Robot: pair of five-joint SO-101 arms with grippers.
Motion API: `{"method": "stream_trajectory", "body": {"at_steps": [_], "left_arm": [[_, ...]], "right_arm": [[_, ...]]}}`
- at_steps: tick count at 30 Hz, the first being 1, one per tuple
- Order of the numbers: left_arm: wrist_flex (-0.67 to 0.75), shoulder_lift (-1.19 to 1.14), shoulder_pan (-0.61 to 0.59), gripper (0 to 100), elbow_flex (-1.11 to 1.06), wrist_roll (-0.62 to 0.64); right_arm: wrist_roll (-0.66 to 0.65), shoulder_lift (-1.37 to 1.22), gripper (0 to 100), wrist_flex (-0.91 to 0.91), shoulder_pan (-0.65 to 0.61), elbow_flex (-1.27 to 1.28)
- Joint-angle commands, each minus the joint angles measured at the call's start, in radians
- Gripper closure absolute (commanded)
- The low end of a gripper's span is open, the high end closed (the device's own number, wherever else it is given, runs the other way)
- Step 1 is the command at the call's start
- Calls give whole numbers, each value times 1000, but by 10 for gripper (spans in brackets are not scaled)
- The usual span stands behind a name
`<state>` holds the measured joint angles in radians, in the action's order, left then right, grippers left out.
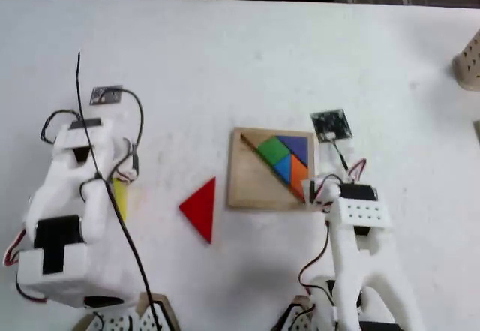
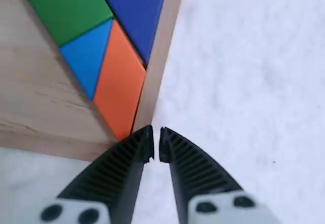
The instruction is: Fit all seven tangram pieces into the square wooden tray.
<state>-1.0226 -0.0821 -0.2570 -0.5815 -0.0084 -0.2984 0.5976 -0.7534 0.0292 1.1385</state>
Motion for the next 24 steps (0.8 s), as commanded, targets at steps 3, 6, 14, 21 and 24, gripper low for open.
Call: {"method": "stream_trajectory", "body": {"at_steps": [3,6,14,21,24], "left_arm": [[160,199,10,980,-157,-55],[158,257,13,980,-186,-133],[-15,295,94,980,-54,-94],[-147,292,329,980,176,-20],[-138,292,418,980,195,121]], "right_arm": [[-14,33,968,15,139,-2],[-14,33,970,15,153,0],[-14,24,968,16,151,0],[-14,24,967,30,151,0],[-14,24,967,30,153,0]]}}
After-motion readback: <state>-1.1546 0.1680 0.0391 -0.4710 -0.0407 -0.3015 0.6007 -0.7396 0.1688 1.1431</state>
